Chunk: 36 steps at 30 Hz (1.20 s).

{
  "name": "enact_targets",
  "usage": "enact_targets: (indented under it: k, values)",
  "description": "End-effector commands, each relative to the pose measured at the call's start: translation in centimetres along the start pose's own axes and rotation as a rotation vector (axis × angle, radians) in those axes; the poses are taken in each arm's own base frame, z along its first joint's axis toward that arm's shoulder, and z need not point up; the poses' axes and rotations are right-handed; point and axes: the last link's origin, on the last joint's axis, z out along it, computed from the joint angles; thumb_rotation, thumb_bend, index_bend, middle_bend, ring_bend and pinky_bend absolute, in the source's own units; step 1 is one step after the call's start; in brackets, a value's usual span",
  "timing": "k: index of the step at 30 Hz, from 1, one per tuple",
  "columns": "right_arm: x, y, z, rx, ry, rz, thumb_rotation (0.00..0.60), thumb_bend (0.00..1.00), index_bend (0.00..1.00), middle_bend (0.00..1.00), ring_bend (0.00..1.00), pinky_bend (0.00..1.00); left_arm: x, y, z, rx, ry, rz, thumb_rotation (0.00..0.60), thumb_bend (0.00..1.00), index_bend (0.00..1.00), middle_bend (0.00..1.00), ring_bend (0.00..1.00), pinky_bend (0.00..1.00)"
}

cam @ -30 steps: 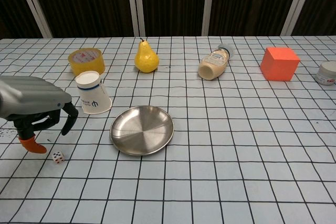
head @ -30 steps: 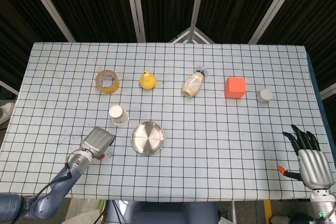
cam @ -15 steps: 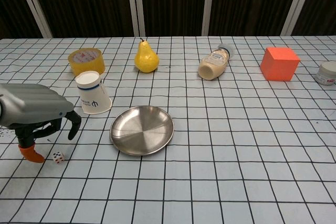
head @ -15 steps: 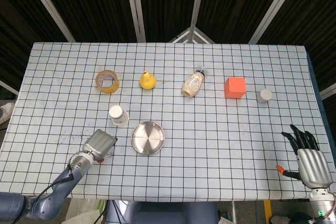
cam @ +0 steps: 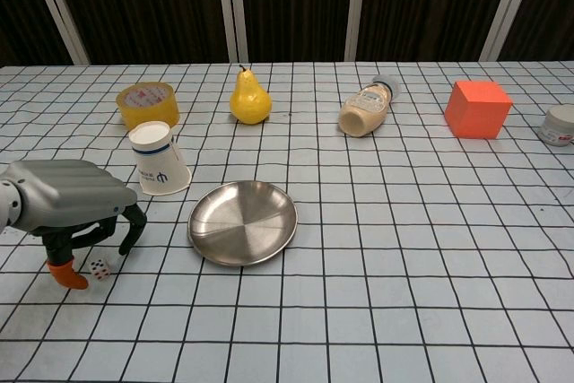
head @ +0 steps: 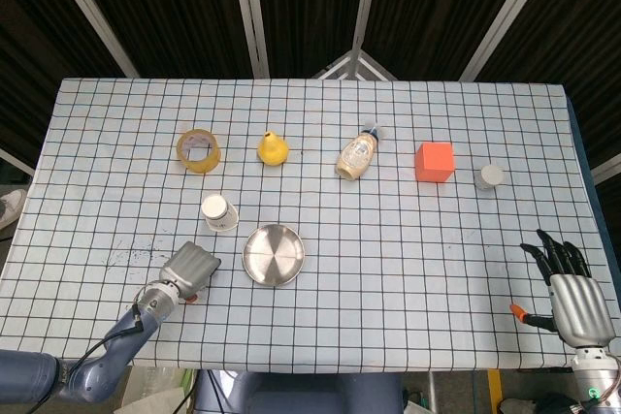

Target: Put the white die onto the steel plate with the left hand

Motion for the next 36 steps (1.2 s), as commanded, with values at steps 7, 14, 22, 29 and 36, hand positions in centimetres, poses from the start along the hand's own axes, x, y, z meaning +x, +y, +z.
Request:
enact_targets:
  k: [7,14,22,29,36]
  values:
    - [-0.08,-0.09,0.08,0.001,-0.002,0.005,0.6,0.14,0.2,0.03,0.1,0.0,0.19,-0.18,-0.03,0.005,0.009,0.0,0.6,0.34,0.48,0.8,0.74,0.73]
    - [-0.12,-0.19,0.1,0.002,-0.005,0.012,0.6,0.14,0.2,0.03,0.1,0.0,0.01,-0.19,-0.1,0.006,-0.007,0.012,0.6,0.34,0.48,0.8,0.74,0.73]
    - [-0.13,-0.18,0.17,-0.001,-0.006,0.016,0.6,0.14,0.2,0.03,0.1,0.0,0.07,0.06,0.05,0.005,-0.011,0.016,0.6,0.34,0.49,0.8,0.74,0.73]
    - [-0.03,-0.08,0.16,-0.007,-0.004,0.022,0.6,0.14,0.2,0.03,0.1,0.0,0.14,0.35,0.18,0.0,-0.012,0.021,0.6,0.38,0.5,0.8,0.74,0.73]
    - [0.03,-0.04,0.17,-0.008,-0.003,0.027,0.6,0.14,0.2,0.03,0.1,0.0,0.2,0.49,0.2,-0.001,-0.015,0.024,0.6,0.42,0.52,0.8,0.74,0.73]
